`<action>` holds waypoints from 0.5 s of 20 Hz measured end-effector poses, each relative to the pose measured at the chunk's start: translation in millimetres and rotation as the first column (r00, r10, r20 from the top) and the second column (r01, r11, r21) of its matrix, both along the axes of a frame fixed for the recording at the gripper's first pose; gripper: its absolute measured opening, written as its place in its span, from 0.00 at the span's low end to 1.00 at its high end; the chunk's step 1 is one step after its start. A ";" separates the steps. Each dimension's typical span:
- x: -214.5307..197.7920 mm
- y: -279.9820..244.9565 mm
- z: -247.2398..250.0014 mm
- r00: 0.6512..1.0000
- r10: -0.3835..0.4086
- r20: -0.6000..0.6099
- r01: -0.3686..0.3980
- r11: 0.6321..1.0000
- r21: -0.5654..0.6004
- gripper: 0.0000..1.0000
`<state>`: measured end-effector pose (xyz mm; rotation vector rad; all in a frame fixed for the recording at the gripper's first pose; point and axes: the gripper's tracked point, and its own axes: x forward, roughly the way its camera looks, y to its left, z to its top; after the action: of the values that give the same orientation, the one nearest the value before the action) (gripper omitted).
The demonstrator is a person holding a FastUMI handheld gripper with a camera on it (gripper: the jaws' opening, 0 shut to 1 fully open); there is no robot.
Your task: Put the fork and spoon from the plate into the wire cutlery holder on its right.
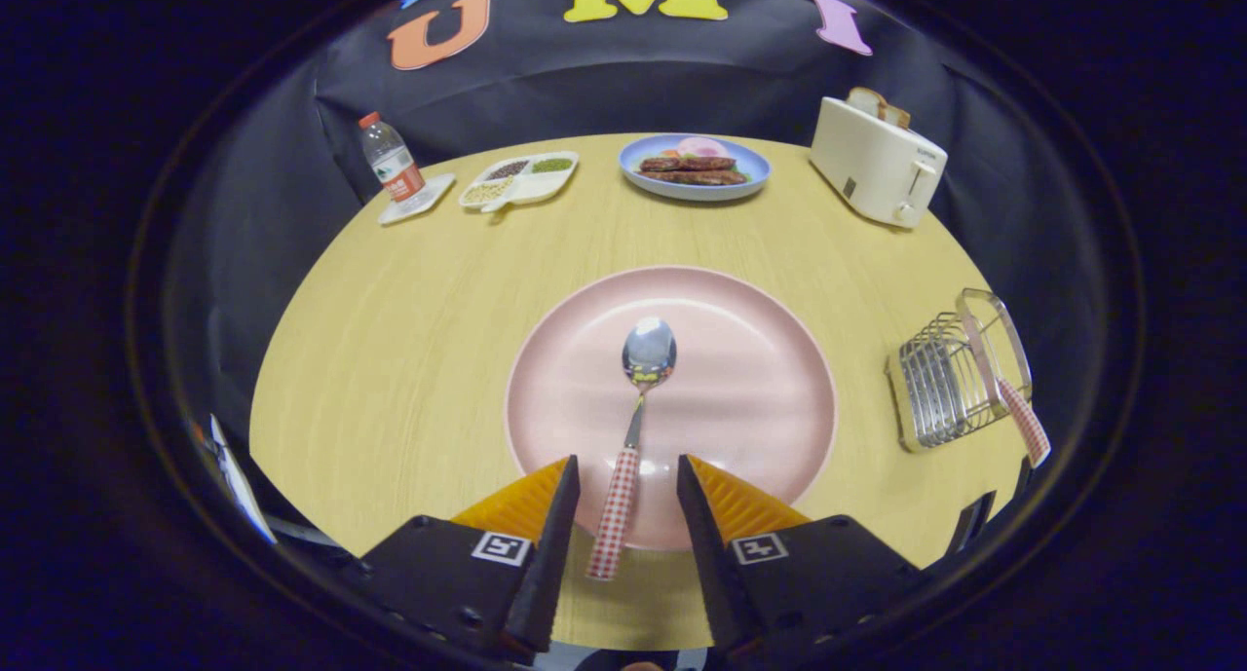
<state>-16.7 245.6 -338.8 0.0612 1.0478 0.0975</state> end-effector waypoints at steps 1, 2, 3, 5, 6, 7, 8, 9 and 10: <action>1.6 -1.0 -3.3 1.000 -0.016 -0.009 0.016 1.000 -0.002 0.46; 1.9 -2.7 -6.4 0.999 -0.030 -0.022 0.030 1.000 -0.007 0.40; 1.9 -5.4 -10.9 0.998 -0.045 -0.039 0.044 0.999 -0.014 0.34; 0.2 -5.7 -16.5 0.995 -0.061 -0.075 0.061 0.998 -0.002 0.16; -7.8 -6.5 -23.2 0.994 -0.073 -0.086 0.073 0.997 0.000 0.17; 1.3 -10.7 -15.0 0.993 -0.079 -0.092 0.078 0.997 -0.006 0.06; 3.4 -12.3 -17.5 0.992 -0.072 -0.099 0.071 0.997 -0.008 0.06; 2.9 -14.4 -9.0 0.993 -0.064 -0.103 0.064 0.998 -0.005 0.06; 3.0 -18.5 -7.3 0.992 -0.060 -0.112 0.059 0.998 -0.009 0.01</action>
<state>-13.7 227.1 -346.1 0.0933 1.1579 0.0371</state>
